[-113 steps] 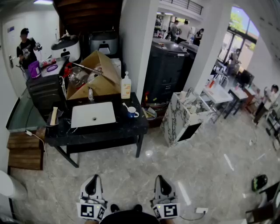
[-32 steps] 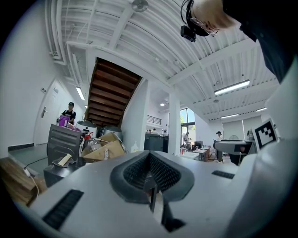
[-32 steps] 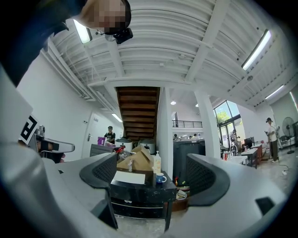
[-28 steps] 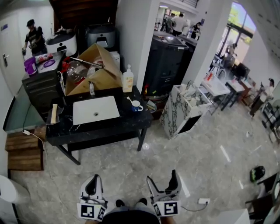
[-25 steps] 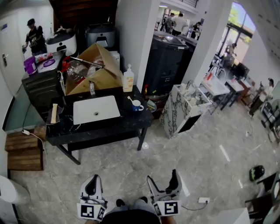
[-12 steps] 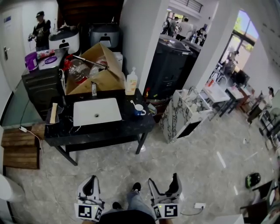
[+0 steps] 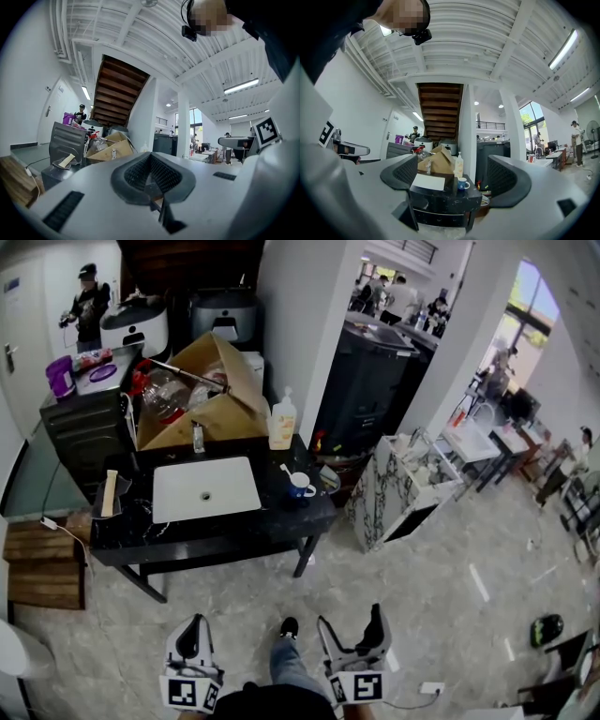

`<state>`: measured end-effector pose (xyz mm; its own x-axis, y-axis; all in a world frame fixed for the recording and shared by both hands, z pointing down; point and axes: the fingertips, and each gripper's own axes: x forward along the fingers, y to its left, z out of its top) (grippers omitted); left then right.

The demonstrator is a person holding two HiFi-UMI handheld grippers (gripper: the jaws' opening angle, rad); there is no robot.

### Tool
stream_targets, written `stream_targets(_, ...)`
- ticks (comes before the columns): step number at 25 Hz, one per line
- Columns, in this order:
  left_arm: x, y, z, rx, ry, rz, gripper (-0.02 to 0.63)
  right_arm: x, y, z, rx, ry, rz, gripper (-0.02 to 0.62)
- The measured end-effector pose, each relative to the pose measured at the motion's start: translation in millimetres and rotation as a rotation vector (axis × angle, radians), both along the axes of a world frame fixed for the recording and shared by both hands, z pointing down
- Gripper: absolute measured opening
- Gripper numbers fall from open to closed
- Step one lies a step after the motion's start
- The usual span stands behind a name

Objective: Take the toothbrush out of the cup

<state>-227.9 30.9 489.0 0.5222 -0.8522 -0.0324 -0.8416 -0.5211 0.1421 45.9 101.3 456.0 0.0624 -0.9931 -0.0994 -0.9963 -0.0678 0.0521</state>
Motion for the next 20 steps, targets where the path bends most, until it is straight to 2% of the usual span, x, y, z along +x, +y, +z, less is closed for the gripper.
stream_targets(9, 53.7, -75.3, -8.3, 0.009, -0.017, -0.017, 0.005, 54.5, -76.9, 3.8, -0.004, -0.023, -0.015, 0.451)
stream_targets(14, 94.2, -120.3, -21.8, 0.017, -0.027, -0.034, 0.005, 98.2, -122.7, 12.8, -0.073, -0.021, -0.019, 0.451)
stream_targets(20, 142.7, -166.7, -30.2, 0.020, -0.044, -0.044, 0.005, 139.8, -182.5, -2.3, -0.023, -0.020, -0.072, 0.451)
